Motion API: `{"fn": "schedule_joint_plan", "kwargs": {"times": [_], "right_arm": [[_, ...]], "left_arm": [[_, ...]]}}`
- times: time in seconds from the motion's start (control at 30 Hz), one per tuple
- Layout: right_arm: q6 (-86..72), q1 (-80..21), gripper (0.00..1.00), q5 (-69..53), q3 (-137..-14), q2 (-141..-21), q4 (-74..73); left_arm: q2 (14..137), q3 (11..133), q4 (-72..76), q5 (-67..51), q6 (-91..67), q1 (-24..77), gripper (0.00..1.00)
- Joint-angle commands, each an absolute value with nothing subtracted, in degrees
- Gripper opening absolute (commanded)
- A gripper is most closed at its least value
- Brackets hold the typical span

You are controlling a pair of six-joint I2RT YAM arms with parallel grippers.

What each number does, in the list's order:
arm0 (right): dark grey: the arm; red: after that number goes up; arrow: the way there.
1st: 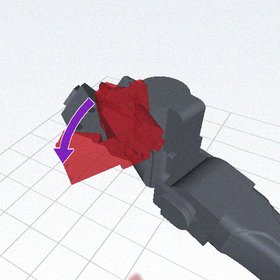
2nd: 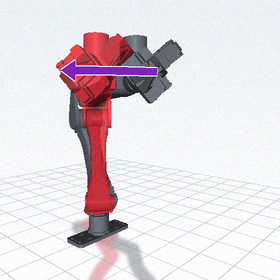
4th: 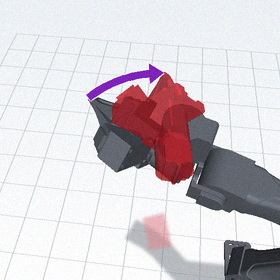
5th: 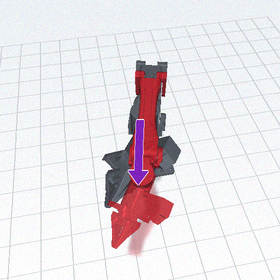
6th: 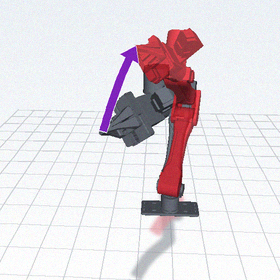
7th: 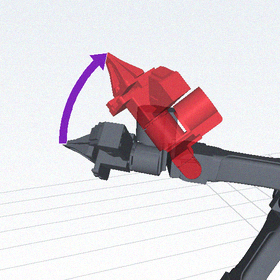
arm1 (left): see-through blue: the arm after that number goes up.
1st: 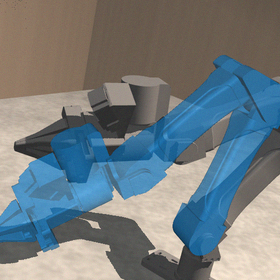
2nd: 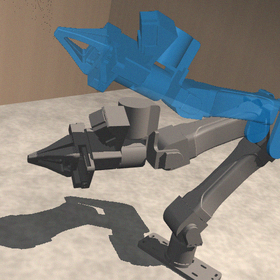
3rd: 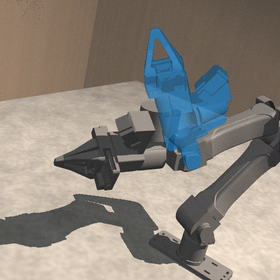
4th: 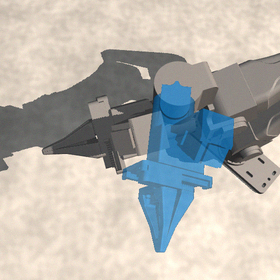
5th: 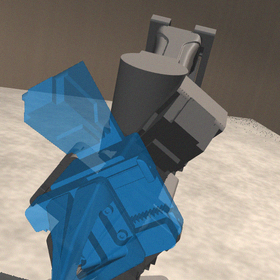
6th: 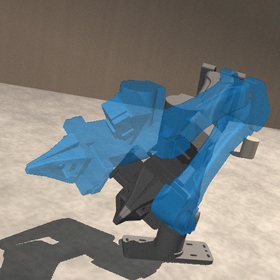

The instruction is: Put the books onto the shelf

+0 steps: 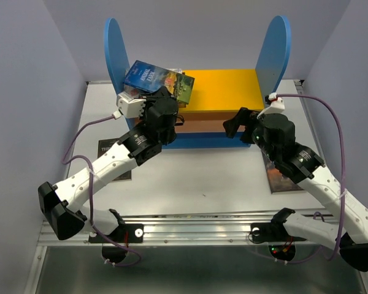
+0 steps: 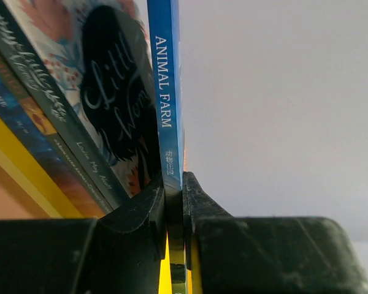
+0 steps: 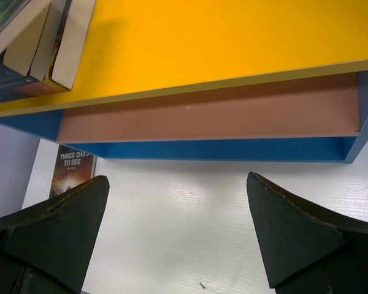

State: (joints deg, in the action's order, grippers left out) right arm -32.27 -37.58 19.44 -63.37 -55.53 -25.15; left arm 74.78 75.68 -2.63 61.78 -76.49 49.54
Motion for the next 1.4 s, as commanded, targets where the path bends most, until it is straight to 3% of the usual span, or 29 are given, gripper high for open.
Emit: {"fn": "schedule_joint_plan", "kwargs": {"times": [0.0, 0.23, 0.33, 0.4, 0.5, 0.57, 0.77, 0.87, 1.37], "right_arm": [[-31.5, -37.8, 1.0, 19.0, -66.6, -56.3, -24.5], [-31.5, -37.8, 1.0, 16.9, -67.1, -58.7, -24.5], [-31.5, -37.8, 1.0, 16.7, -67.6, -59.7, -24.5], [-31.4, -37.8, 1.0, 16.7, -67.9, -60.1, -24.5], [-31.2, -37.8, 1.0, 15.3, -68.6, -61.6, -24.5], [-30.9, -37.8, 1.0, 14.8, -69.3, -62.3, -24.5], [-29.4, -37.8, 1.0, 12.7, -72.3, -65.2, -24.5], [-27.0, -37.8, 1.0, 11.2, -75.9, -67.1, -24.5], [-13.1, -37.8, 1.0, 12.1, -95.1, -86.0, -24.8]], "left_arm": [[75.8, 81.9, -14.8, 71.5, -90.4, 49.7, 0.0], [77.5, 83.3, -17.5, 72.2, -91.4, 49.0, 0.02], [78.1, 83.6, -18.9, 71.5, -93.1, 48.0, 0.13], [78.3, 84.0, -19.7, 70.0, -93.6, 47.4, 0.36], [78.0, 83.9, -20.2, 68.7, -93.3, 47.1, 0.61], [77.7, 83.8, -19.3, 67.9, -91.4, 47.1, 0.71], [76.1, 81.1, -15.6, 64.6, -86.0, 46.8, 0.84], [75.1, 78.9, -13.3, 61.6, -83.3, 46.8, 0.96], [67.5, 70.4, -3.3, 44.5, -67.9, 46.1, 0.99]]}}
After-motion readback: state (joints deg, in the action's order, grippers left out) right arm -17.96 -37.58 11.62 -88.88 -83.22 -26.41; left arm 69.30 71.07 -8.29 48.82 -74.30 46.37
